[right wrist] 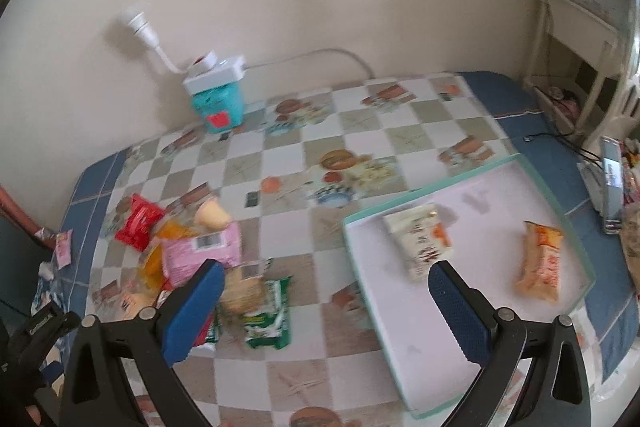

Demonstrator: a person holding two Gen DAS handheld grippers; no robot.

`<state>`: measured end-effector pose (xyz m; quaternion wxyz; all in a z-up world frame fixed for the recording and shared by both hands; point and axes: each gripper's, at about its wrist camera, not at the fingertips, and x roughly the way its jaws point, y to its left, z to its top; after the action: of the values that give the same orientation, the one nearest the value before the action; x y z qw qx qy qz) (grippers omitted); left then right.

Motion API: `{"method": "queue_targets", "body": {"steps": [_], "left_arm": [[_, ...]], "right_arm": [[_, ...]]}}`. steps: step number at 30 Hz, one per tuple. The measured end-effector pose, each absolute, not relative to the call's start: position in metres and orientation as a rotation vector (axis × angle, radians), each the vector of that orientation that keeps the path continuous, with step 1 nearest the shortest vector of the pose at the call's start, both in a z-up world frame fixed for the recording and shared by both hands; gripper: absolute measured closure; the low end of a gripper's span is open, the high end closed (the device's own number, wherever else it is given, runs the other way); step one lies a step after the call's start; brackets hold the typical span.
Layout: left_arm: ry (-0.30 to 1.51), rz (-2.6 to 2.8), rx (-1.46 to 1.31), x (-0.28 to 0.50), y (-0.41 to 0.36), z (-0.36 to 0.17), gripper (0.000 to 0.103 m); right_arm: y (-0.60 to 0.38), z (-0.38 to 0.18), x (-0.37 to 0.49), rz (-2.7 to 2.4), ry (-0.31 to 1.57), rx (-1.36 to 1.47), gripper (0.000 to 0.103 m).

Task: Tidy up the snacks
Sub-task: 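Move both tools back over the snack pile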

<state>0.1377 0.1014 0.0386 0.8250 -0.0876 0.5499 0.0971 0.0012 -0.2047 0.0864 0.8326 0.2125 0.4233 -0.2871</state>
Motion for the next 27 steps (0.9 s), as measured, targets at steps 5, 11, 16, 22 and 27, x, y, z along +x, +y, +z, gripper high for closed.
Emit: {"method": "queue_targets", "body": {"steps": [5, 11, 16, 22, 27], "left_arm": [[1.179, 0.225, -0.211, 0.143, 0.115, 0.034, 0.007], [1.181, 0.236, -0.212, 0.146, 0.123, 0.032, 0.007], [1.192, 0.236, -0.208, 0.15, 0.126, 0.028, 0.007], [1.221, 0.22, -0.221, 0.153, 0.125, 0.018, 0.007], [1.255, 0.153, -0.247, 0.155, 0.114, 0.01, 0.007]], "right_arm": [[-0.185, 0.08, 0.014, -0.56, 0.901, 0.433, 0.0], [-0.169, 0.068, 0.028, -0.529, 0.919, 0.437, 0.0], [-0.16, 0.058, 0.036, -0.496, 0.936, 0.455, 0.0], [-0.164, 0.04, 0.041, -0.499, 0.985, 0.465, 0.0], [-0.177, 0.016, 0.042, -0.527, 1.058, 0.475, 0.0]]}}
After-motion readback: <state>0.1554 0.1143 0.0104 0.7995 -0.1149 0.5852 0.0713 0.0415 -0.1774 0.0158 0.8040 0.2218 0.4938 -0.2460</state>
